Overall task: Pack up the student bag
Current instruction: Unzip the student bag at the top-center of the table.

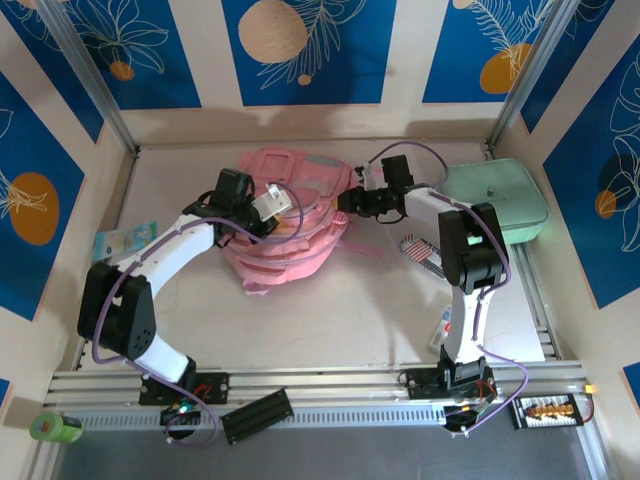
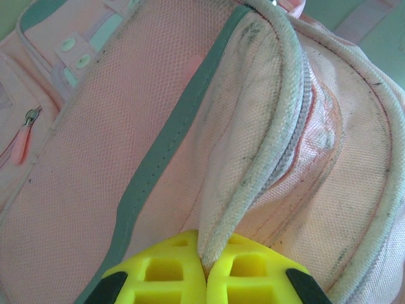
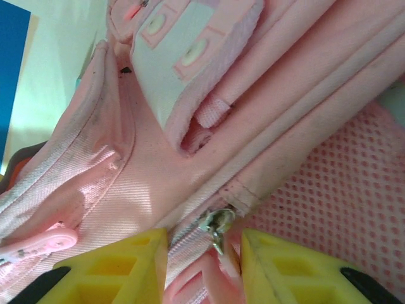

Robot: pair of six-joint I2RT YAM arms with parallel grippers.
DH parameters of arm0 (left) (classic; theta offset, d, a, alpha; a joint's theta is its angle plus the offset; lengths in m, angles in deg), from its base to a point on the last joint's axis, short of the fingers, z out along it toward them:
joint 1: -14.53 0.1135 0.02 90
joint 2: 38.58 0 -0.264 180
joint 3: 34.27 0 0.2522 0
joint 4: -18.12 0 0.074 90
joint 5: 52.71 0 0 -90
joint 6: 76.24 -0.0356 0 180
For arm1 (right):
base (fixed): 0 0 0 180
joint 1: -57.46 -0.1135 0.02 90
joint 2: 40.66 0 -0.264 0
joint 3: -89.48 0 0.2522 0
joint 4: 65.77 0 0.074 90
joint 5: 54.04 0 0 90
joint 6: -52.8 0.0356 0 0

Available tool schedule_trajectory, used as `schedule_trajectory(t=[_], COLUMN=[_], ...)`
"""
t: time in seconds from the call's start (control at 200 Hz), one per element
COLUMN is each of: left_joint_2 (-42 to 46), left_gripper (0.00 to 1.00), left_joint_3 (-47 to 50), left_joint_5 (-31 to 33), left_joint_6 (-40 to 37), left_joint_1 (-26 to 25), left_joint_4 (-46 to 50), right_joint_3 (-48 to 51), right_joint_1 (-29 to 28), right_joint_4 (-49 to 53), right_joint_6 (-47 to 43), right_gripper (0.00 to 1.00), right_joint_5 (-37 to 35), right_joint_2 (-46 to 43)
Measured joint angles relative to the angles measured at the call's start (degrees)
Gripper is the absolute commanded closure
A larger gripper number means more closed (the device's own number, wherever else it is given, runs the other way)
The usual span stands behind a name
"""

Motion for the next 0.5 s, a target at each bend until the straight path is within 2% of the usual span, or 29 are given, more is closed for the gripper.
schedule_trajectory(t=[0.255,0.5], left_joint_2=[0.0,0.0], left_gripper=[1.0,1.0], left_joint_3=[0.0,0.0], left_joint_5=[-1.3,-3.0], left_joint_6=[0.2,0.6], left_joint_1=[0.7,1.5], left_joint_4=[-0.1,-0.2], right_joint_3=[-0.1,-2.1], right_joint_1=[0.7,0.6], right_joint_4=[3.2,4.7], right_joint_6=[-5.8,-9.2], right_gripper=[0.69,0.68], right_joint_5=[-0.7,-0.3], right_joint_2=[0.0,0.1])
